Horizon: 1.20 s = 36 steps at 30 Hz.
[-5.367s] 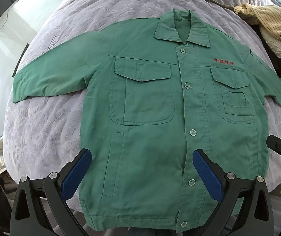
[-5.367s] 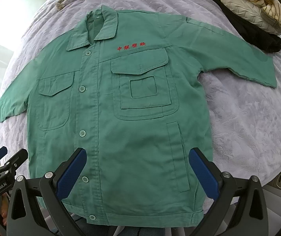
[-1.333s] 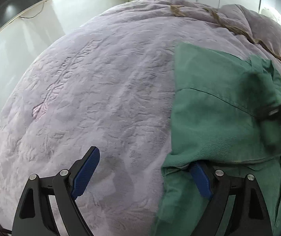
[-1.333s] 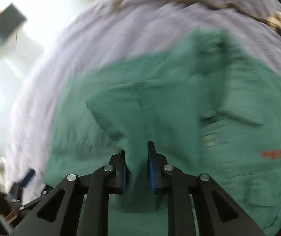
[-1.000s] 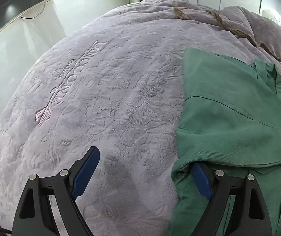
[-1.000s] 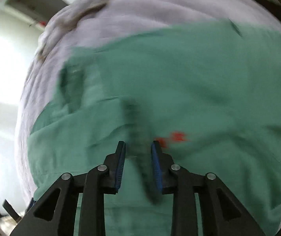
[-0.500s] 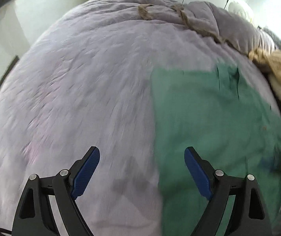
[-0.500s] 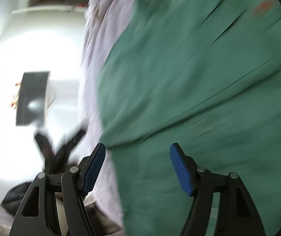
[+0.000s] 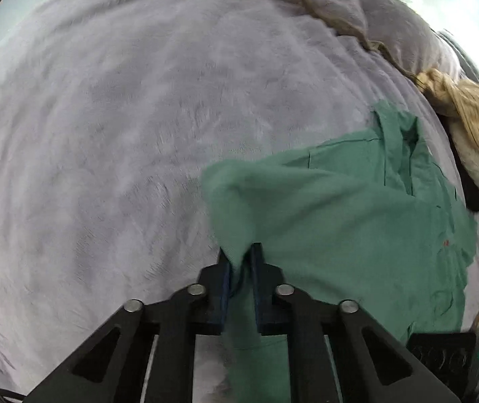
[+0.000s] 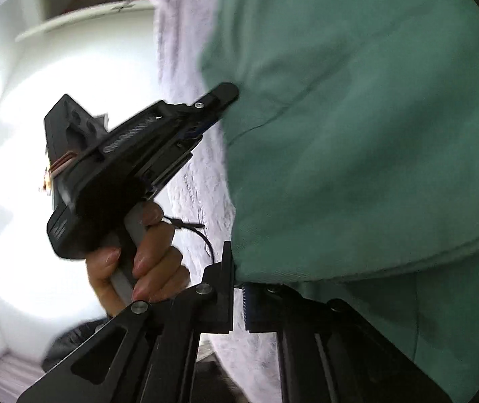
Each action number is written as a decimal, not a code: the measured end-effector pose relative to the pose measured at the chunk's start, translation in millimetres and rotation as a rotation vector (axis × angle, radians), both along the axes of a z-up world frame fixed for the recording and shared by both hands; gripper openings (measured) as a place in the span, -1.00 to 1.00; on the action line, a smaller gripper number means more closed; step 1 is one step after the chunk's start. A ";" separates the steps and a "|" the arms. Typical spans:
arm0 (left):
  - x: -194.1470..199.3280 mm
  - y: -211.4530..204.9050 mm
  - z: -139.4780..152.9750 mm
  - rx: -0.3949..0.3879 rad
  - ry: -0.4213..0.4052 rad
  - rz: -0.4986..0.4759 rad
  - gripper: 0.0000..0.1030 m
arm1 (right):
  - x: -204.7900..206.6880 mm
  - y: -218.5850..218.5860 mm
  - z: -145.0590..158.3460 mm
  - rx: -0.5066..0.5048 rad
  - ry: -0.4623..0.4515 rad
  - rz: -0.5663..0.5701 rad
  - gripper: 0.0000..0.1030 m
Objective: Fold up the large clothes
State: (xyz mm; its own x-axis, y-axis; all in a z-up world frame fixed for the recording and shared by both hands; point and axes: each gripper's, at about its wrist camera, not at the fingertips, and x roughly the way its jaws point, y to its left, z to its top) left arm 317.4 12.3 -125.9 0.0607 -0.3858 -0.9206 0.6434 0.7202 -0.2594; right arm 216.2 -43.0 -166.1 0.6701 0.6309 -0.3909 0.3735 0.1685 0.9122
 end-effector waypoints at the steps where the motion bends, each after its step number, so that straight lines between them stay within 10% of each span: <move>1: 1.0 0.4 1.4 0.011 -0.023 -0.014 -0.83 | 1.3 3.9 4.0 -0.035 -0.010 0.020 -0.91; 7: 6.4 6.3 -19.4 0.047 -0.030 0.005 -0.83 | 7.8 29.8 -26.5 -0.114 0.094 0.113 -0.93; 14: 10.8 33.1 3.7 0.058 -0.113 0.110 -0.83 | -33.6 10.9 14.2 -0.246 0.109 0.211 -0.82; 17: -3.0 55.9 27.9 0.026 -0.144 0.128 -0.82 | -71.9 -46.5 29.4 -0.341 0.170 0.070 0.04; 24: -62.5 70.4 38.6 -0.037 -0.104 0.102 -0.82 | -151.5 -168.4 34.3 -0.390 0.346 -0.405 0.08; 26: -77.3 60.9 30.8 -0.042 -0.097 0.105 -0.82 | -152.6 -180.1 28.1 -0.391 0.378 -0.454 -0.12; 27: -80.9 58.4 25.0 -0.028 -0.090 0.111 -0.82 | -153.4 -185.3 25.4 -0.391 0.382 -0.450 -0.80; 28: -83.7 51.6 19.7 -0.016 -0.080 0.117 -0.82 | -152.3 -191.2 26.1 -0.401 0.386 -0.434 -0.99; 36: -94.1 44.1 -11.1 0.095 -0.105 0.151 -0.82 | -196.2 -209.1 41.4 -0.550 0.474 -0.414 -0.94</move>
